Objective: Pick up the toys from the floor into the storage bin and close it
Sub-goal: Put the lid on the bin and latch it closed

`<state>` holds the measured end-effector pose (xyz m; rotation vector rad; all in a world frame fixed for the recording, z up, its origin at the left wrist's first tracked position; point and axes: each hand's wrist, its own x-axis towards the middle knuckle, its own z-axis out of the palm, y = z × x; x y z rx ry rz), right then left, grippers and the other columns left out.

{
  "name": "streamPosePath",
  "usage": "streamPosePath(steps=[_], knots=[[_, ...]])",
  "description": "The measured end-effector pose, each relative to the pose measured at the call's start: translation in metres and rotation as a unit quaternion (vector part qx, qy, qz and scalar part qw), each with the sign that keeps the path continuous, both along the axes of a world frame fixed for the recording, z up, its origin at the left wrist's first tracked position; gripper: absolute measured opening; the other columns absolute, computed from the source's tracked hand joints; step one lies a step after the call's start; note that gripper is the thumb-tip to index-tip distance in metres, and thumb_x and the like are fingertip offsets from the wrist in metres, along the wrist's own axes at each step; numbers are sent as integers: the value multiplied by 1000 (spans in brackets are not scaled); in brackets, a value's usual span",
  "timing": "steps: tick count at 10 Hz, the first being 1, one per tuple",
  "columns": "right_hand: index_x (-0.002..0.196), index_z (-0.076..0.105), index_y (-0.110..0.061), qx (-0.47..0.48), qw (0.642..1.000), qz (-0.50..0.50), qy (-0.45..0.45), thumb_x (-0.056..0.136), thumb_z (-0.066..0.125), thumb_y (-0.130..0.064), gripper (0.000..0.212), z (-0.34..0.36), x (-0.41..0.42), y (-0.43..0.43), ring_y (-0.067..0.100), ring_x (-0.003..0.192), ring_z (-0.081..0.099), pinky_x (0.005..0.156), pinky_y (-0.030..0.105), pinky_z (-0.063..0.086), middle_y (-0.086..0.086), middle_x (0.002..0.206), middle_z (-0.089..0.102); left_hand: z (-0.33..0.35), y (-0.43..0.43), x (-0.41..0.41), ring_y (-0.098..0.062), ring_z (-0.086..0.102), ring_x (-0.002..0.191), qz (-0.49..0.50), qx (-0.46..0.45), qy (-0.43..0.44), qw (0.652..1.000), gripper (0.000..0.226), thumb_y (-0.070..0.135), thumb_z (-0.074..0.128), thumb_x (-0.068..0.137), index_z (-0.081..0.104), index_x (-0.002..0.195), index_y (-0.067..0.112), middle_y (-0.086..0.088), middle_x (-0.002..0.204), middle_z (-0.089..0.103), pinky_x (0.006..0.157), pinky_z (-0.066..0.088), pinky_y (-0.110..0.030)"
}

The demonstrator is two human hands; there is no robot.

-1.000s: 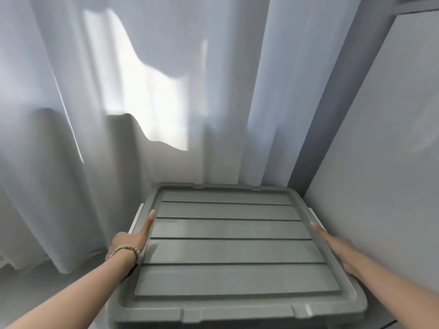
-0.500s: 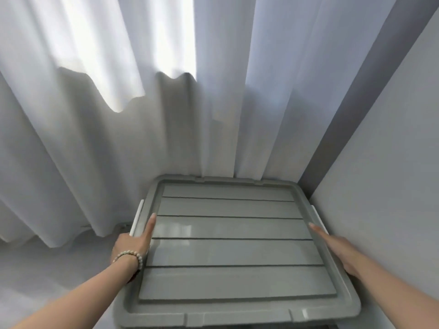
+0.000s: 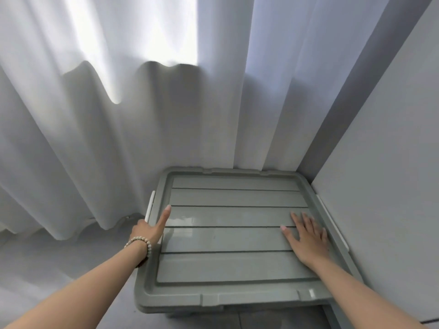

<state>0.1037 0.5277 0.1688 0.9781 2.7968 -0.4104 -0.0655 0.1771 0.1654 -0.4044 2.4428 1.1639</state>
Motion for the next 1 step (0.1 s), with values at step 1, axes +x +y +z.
streamPosePath(steps=[1], knots=[[149,-1,-35,-18,1000,-2,-5,92,19,-63,67,14,-6,-4,17,146,-13,118,42,-9,-3,159,-12,12,5,2,-37,49,117,-22,-38,-7,999,120,92,38,56,35,136,3,-21,132,46,99,42,-49]])
